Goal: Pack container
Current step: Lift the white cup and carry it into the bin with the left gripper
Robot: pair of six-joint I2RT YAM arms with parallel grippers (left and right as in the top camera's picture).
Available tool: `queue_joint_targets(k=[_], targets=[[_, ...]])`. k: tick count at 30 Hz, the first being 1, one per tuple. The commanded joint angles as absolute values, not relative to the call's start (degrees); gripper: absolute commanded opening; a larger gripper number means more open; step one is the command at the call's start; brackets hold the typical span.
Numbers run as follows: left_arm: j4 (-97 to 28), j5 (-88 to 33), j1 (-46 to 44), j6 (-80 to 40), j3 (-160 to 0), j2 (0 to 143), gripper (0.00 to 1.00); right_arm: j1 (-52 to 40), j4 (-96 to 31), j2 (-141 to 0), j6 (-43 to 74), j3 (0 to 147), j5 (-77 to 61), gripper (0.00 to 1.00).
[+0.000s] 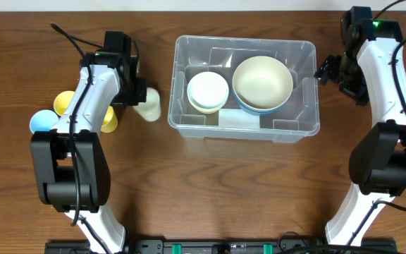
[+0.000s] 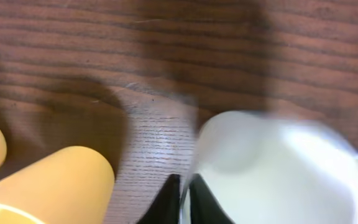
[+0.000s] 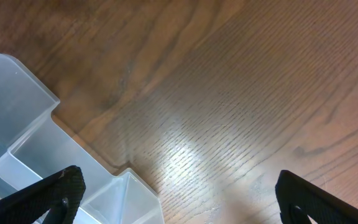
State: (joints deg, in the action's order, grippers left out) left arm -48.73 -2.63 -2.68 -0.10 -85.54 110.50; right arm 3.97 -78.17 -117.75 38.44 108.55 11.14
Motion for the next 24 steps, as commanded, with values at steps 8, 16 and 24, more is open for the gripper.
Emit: queue_joint_targets(k=[8, 16, 24], targets=[[-48.99, -2.55, -2.52, -1.15, -88.47, 108.42, 0.06, 4.08, -78.15, -117.56, 39.38, 108.49, 11.55, 0.99], [-49.10, -2.52, -2.59, -2.92, -91.90, 98.21, 0.06, 4.08, -78.15, -117.56, 39.38, 108.49, 11.55, 0.99], [-48.97, -2.57, -6.79, -3.92, -91.96, 81.71, 0.06, 4.08, -78.15, -117.56, 39.38, 108.49, 11.55, 0.99]])
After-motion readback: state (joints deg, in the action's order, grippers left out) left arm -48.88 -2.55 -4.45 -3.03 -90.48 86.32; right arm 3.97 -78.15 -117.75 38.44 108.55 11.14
